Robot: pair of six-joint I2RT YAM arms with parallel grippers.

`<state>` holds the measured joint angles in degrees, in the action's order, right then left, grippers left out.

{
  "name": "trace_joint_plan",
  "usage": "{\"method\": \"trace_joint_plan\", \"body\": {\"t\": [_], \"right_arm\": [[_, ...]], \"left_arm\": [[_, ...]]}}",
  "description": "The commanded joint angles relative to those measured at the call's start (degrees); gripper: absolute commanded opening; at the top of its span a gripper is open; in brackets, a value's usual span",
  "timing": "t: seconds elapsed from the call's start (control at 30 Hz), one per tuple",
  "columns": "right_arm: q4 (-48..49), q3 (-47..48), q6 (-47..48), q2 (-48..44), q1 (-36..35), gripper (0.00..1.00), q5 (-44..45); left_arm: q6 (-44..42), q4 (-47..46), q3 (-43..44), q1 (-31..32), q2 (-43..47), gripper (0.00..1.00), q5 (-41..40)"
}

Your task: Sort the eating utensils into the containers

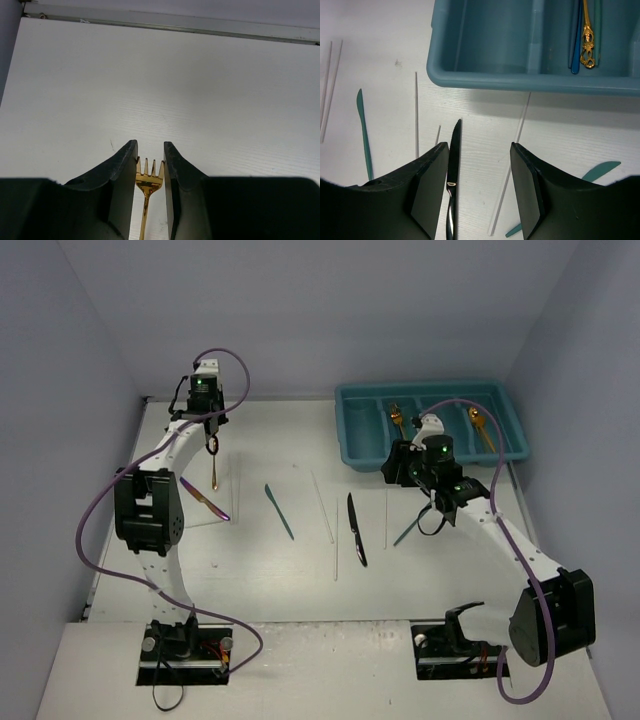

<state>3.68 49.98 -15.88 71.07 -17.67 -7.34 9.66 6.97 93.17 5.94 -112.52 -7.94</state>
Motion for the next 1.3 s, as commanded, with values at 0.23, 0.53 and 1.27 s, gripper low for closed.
{"method": "trace_joint_plan", "body": {"t": [0.23, 0.53, 1.27], "right_arm": [[3.74, 5.34, 3.90, -2.01, -3.81, 0.50, -4.79], [6.06, 11.41, 8.12, 0.75, -13.73, 0.56, -6.22], [9.07, 19.20, 10.04, 6.56, -26.02, 0.65, -1.13]], "left_arm": [[7.42, 3.62, 8.42, 3.44, 9.09, 0.04, -0.99], [20.20, 8.22, 7.71, 9.10, 16.41, 0.02, 2.28], [44.60, 3.35, -6.41, 18.77, 31.37, 0.02, 7.94]]}}
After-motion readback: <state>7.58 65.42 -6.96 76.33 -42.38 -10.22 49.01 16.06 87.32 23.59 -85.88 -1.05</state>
